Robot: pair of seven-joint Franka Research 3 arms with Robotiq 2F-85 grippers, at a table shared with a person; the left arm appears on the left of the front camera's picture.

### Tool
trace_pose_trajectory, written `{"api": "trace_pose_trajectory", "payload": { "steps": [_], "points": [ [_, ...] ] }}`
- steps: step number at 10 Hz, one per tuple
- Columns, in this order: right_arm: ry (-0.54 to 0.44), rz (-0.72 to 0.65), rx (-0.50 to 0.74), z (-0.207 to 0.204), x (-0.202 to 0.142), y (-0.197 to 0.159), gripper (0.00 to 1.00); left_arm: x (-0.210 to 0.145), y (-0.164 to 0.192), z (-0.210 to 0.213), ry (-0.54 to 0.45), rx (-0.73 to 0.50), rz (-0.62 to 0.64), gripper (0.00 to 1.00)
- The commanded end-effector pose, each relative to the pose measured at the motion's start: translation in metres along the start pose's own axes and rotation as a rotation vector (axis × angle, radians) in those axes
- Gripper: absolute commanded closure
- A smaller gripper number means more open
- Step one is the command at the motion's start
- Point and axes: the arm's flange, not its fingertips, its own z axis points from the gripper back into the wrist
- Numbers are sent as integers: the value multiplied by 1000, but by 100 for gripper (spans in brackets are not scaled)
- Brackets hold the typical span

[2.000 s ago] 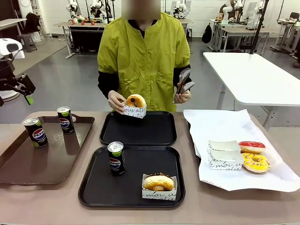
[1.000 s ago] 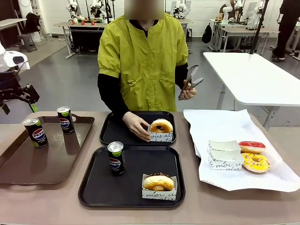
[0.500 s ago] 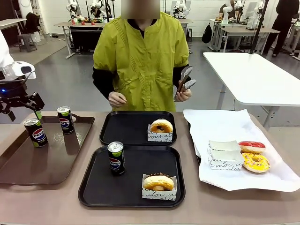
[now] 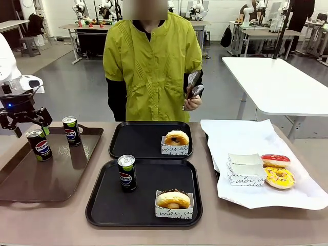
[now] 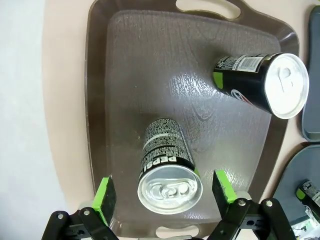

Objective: Set up donuts and drinks on trays.
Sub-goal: Pick up one Pepsi coke from the Handle tray and place it on the Flat Tray without a Pepsi coke.

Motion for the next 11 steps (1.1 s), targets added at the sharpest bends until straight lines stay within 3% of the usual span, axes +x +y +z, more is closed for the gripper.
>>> {"api": "trace_pose_trajectory", "payload": {
  "steps": [1, 11],
  "points": [
    [-2, 5, 11, 0, 0, 0, 0, 5, 7, -8, 7, -24, -25, 0],
    [-2, 5, 11, 0, 0, 0, 0, 3, 8, -40, 24, -45, -48, 0]
  ]
}}
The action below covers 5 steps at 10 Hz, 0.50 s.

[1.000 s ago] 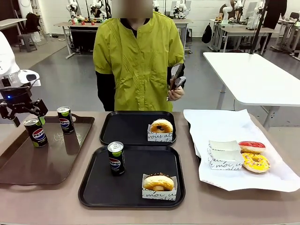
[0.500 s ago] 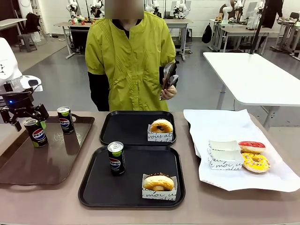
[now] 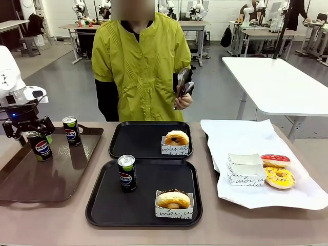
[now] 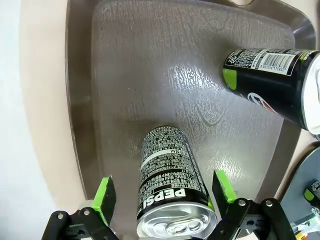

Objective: Set up donuts and drinks on trays.
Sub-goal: Pick up one Pepsi coke from the Handle tray and place it on the Flat Tray without a Pepsi coke.

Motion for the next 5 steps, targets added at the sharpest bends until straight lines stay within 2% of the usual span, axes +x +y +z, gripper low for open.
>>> {"api": "trace_pose_trajectory", "payload": {
  "steps": [1, 2, 3, 4, 5],
  "points": [
    [-2, 5, 11, 0, 0, 0, 0, -1, 1, -1, -22, -30, -28, 0],
    [-2, 5, 11, 0, 0, 0, 0, -2, 0, 1, -27, -26, -31, 56],
    [-2, 5, 11, 0, 0, 0, 0, -4, 0, 3, -33, -27, -27, 56],
    [-2, 5, 11, 0, 0, 0, 0, -6, 0, 4, -39, -28, -26, 100],
    [-2, 5, 11, 0, 0, 0, 0, -3, 0, 5, -41, -26, -31, 61]
  ]
}}
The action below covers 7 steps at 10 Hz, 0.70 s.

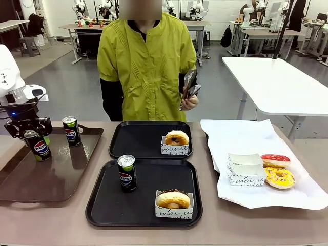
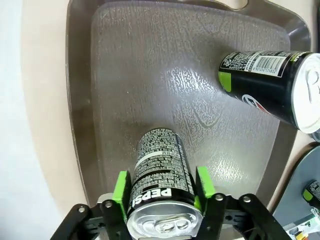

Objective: Set up donuts and drinks on trays.
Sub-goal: Pick up one Pepsi coke from the Handle tray and place it on the Flat Tray without a Pepsi coke.

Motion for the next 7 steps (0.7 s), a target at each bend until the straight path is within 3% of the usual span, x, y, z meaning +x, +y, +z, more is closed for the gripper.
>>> {"api": "trace_pose_trajectory", "payload": {
  "steps": [1, 5, 7],
  "points": [
    [-2, 5, 11, 0, 0, 0, 0, -2, 1, 1, -22, -22, -25, 100],
    [-2, 5, 11, 0, 0, 0, 0, -13, -4, 16, 5, -23, -43, 99],
    [-2, 5, 11, 0, 0, 0, 0, -47, -25, 68, 47, -9, -72, 100]
  ]
}}
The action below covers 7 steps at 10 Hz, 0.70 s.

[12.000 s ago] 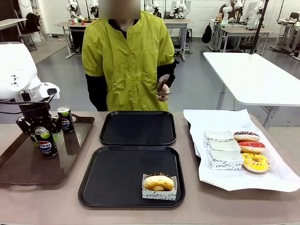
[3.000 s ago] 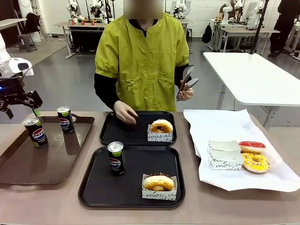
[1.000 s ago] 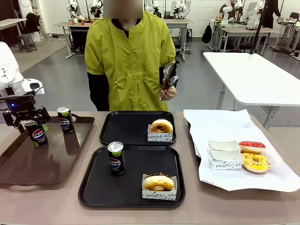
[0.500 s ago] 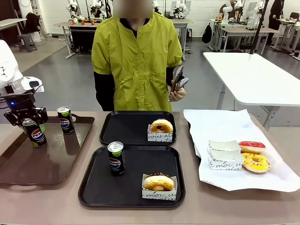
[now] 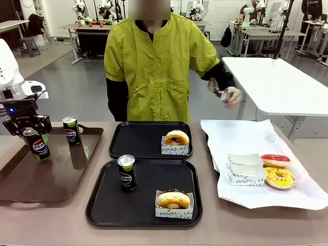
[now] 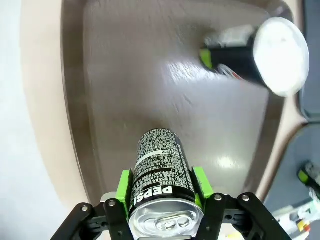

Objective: Set up donuts and drinks on trays.
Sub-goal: Pick up one Pepsi coke from the Handle tray and place it on the Flat Tray without a Pepsi coke.

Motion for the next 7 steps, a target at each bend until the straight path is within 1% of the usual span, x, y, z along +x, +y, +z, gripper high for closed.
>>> {"api": "trace_pose_trajectory", "payload": {
  "steps": [1, 3, 4, 5, 6, 7],
  "points": [
    [-2, 5, 11, 0, 0, 0, 0, -53, -22, 64, 52, -2, -22, 100],
    [-2, 5, 11, 0, 0, 0, 0, -89, -32, 105, 52, 52, -40, 100],
    [-2, 5, 11, 0, 0, 0, 0, -109, -34, 119, 53, 56, -57, 100],
    [-2, 5, 11, 0, 0, 0, 0, -132, -34, 134, 46, 30, -83, 100],
    [-2, 5, 11, 0, 0, 0, 0, -144, -32, 141, 11, 9, -83, 100],
    [-2, 5, 11, 0, 0, 0, 0, -144, -29, 144, -37, -11, -35, 100]
  ]
}}
